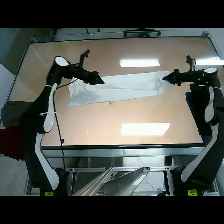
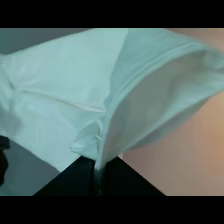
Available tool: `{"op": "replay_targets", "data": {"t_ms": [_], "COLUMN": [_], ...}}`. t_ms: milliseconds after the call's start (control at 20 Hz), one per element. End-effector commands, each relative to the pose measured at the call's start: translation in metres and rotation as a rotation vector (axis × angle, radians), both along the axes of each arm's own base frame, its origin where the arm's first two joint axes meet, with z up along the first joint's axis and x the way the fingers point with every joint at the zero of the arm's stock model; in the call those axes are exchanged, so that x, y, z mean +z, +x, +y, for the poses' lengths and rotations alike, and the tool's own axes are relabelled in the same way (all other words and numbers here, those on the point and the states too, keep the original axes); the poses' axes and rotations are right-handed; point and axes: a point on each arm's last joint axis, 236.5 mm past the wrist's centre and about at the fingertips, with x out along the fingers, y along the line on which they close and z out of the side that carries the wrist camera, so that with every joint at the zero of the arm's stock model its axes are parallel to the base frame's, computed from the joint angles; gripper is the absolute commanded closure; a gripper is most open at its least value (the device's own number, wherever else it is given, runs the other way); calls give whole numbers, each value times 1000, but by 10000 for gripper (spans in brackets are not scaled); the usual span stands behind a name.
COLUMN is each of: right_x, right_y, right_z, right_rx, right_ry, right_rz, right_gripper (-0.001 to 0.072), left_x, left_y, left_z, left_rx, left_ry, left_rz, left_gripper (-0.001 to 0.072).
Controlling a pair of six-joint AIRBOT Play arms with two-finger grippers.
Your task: Fold the shirts.
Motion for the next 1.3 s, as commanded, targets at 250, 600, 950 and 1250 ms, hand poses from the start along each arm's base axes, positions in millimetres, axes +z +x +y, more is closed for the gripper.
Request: {"op": "replay_targets", "data": {"t_ms": [250,600,950,1250], "right_x": [192,209,213,154], "right_y": [-61,-81,-63,-32], "right_z": [62,110,196,403], "right_rx": [212,311,294,155], "right_ry": [141,122,132,115], "right_rz": [-225,-232,-269,-404], "right_gripper": [696,696,695,695], "left_x": [-85,-69,189,315], "left_y": [-13,-23,-56,-95], "left_z": [-135,-171,-51,65], "left_rx": [148,166,-44,33], "left_ry": [1,-82,-397,-365], "left_rz": [87,99,0,-284], "left_gripper": [700,697,692,690]}}
